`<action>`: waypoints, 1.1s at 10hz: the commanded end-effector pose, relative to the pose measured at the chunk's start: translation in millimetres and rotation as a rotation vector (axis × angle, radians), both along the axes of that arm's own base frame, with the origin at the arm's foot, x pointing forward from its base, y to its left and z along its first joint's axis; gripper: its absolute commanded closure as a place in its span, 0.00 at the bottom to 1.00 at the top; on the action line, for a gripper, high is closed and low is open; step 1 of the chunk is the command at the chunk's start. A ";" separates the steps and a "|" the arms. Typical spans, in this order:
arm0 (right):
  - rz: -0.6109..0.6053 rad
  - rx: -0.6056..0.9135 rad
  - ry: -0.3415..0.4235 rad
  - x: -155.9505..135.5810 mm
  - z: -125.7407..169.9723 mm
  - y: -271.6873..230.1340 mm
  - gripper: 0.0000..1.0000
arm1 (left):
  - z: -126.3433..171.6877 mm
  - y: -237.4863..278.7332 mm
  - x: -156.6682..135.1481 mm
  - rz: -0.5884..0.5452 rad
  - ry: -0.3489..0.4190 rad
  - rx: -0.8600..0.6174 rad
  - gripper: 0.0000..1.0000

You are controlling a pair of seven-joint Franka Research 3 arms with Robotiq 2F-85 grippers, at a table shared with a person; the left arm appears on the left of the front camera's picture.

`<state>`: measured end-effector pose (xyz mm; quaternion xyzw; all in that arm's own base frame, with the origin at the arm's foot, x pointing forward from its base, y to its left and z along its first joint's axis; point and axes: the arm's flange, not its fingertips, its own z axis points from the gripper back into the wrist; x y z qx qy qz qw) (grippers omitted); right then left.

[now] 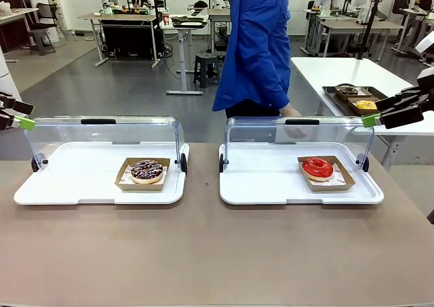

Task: Provide the desired donut to the person.
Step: Place the picked Paper togo box onto the Handle tray extended by the person.

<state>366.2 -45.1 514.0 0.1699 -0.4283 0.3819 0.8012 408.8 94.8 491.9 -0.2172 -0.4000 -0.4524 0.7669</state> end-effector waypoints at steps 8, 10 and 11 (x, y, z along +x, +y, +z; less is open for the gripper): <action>0.001 0.006 0.002 -0.3 -0.6 -1.3 0.00 | -0.2 0.9 -0.8 -0.003 -0.009 -0.021 0.00; 0.001 0.006 0.002 -0.3 -0.6 -1.3 0.00 | -0.2 0.9 -0.8 -0.003 -0.009 -0.021 0.00; 0.001 0.006 0.002 -0.3 -0.6 -1.3 0.00 | -0.2 0.9 -0.8 -0.003 -0.009 -0.021 0.00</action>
